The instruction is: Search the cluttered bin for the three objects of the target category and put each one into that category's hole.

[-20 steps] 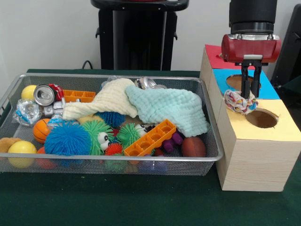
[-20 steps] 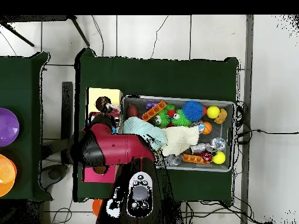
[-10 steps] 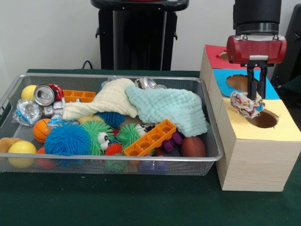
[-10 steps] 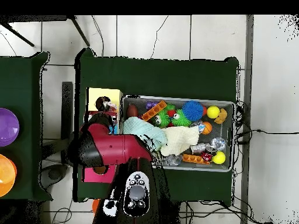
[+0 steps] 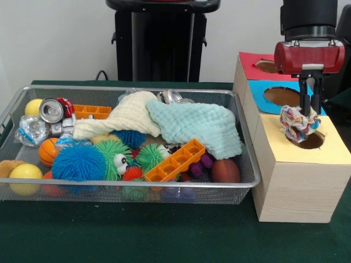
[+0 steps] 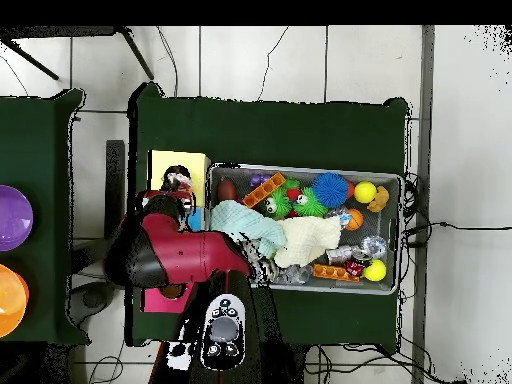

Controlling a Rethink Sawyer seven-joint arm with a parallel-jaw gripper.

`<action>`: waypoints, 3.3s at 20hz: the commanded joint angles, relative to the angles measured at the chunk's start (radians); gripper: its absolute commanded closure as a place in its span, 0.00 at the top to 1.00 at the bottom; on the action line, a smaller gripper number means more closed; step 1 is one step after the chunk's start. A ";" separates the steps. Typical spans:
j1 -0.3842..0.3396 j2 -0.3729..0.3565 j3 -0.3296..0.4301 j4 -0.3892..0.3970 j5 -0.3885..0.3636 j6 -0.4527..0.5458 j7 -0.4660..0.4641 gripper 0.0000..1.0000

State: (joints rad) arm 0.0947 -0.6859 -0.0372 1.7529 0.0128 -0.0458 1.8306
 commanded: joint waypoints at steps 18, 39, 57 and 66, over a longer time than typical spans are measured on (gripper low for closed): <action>0.035 0.089 0.028 -0.057 0.078 -0.067 0.188 0.00; 0.042 0.102 0.021 -0.068 0.067 -0.053 0.184 0.00; 0.023 0.090 0.038 -0.057 0.046 -0.004 0.159 1.00; 0.113 0.066 -0.138 -0.081 0.084 0.106 0.145 1.00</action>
State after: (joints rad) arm 0.1701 -0.6254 -0.0900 1.7006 0.0487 -0.0545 1.8306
